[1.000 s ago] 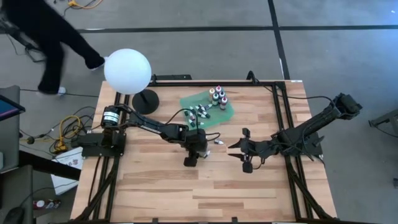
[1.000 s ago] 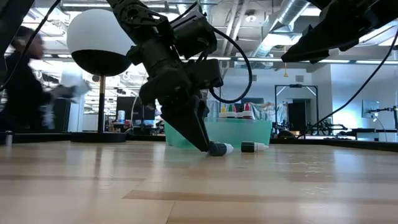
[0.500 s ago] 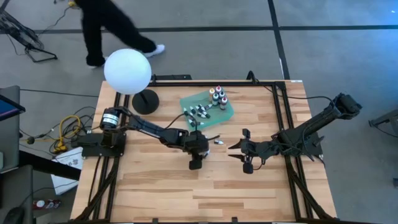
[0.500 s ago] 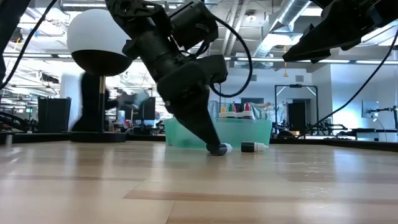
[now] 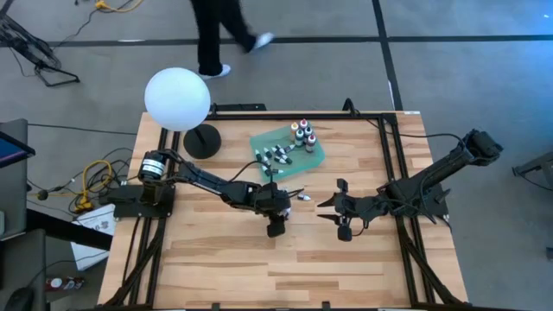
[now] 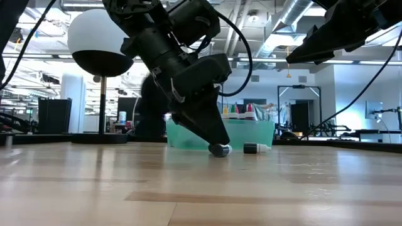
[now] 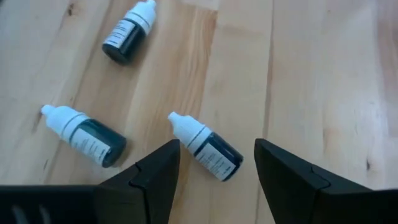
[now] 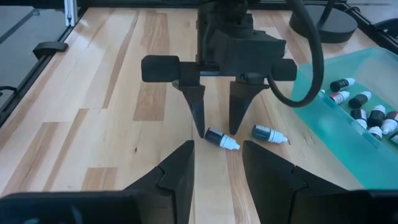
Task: Pick & Place food coloring
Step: Put the purple food coloring bottle into the green bin
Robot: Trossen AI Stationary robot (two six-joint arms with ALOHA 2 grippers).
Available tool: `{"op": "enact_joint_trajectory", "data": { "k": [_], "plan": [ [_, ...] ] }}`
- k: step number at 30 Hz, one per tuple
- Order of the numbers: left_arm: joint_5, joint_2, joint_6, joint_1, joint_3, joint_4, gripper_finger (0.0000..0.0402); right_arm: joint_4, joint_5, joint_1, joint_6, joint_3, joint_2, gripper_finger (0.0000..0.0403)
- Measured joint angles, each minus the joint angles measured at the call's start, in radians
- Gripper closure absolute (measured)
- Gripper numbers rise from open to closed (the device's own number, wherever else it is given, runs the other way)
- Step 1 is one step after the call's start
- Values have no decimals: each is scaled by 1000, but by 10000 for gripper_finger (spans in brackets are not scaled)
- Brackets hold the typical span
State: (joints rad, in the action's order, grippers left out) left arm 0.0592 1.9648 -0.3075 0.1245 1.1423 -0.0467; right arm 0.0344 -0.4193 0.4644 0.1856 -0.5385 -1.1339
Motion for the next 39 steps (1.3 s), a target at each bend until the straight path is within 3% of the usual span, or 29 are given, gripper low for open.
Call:
{"op": "enact_joint_trajectory", "data": {
  "k": [15, 39],
  "plan": [
    [88, 0, -6, 13, -1, 1, 201, 2, 0, 0, 0, 0, 0, 276],
    [77, 73, 88, 18, 6, 48, 201, 2, -1, -1, 5, -1, 0, 276]
  ]
}}
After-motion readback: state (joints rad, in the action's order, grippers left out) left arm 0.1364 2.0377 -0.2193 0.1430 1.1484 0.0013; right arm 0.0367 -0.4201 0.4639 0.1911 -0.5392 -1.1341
